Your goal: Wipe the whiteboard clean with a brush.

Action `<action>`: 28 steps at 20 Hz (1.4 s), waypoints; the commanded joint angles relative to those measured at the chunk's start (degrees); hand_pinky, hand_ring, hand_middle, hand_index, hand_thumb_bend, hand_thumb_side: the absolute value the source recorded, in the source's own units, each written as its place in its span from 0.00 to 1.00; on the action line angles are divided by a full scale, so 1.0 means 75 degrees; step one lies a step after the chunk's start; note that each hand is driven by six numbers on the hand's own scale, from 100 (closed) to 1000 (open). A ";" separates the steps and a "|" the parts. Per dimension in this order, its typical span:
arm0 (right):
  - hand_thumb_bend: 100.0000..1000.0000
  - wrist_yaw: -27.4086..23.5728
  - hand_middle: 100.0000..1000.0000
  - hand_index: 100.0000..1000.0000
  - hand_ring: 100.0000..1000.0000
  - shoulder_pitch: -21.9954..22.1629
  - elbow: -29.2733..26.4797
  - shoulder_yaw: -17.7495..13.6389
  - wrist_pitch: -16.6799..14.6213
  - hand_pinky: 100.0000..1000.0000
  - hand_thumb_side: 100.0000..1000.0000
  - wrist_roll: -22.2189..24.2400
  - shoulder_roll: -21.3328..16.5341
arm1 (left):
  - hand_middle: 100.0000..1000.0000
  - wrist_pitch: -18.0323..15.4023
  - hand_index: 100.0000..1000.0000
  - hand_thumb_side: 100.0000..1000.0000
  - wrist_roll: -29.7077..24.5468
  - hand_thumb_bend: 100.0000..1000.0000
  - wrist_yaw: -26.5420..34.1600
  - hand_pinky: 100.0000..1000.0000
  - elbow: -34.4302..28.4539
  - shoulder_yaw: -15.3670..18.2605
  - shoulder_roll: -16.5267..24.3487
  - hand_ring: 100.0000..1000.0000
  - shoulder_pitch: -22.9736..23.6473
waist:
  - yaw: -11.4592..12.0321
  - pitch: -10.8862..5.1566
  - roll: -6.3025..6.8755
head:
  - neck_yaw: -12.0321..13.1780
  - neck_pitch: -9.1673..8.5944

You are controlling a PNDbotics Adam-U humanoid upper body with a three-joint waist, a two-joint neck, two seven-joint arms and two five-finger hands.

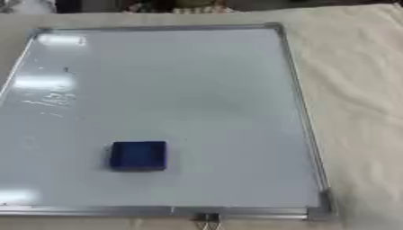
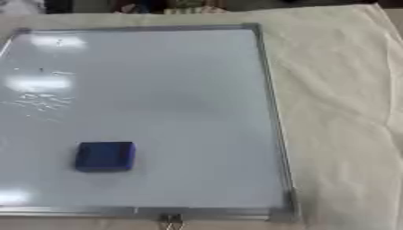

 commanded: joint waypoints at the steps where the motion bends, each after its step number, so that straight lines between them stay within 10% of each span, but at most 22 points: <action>1: 0.00 -0.0008 0.79 0.83 0.81 -0.0096 -0.0104 -0.0026 -0.0028 0.74 1.00 0.0011 -0.0236 | 0.69 0.0068 0.92 0.97 -0.0919 0.63 -0.0199 0.90 -0.0099 -0.0311 0.0377 0.80 -0.0341 | -0.0007 -0.0179 0.0019 | -0.0043 -0.0003; 13: 0.00 -0.0032 0.77 0.83 0.81 -0.0121 -0.0104 0.0045 -0.0057 0.74 1.00 0.0050 -0.0218 | 0.64 0.0714 0.96 0.83 -0.3147 0.80 0.0330 0.90 -0.0099 -0.1594 0.0232 0.77 -0.1189 | -0.0033 -0.0172 0.0086 | -0.0078 -0.0085; 28: 0.00 -0.0054 0.76 0.82 0.80 -0.0112 -0.0104 0.0133 -0.0090 0.74 1.00 0.0119 -0.0153 | 0.73 0.1847 0.87 0.65 -0.4242 0.81 0.0047 0.84 0.0060 -0.2707 -0.0617 0.76 -0.1935 | -0.0104 -0.0075 0.0102 | -0.0024 -0.0257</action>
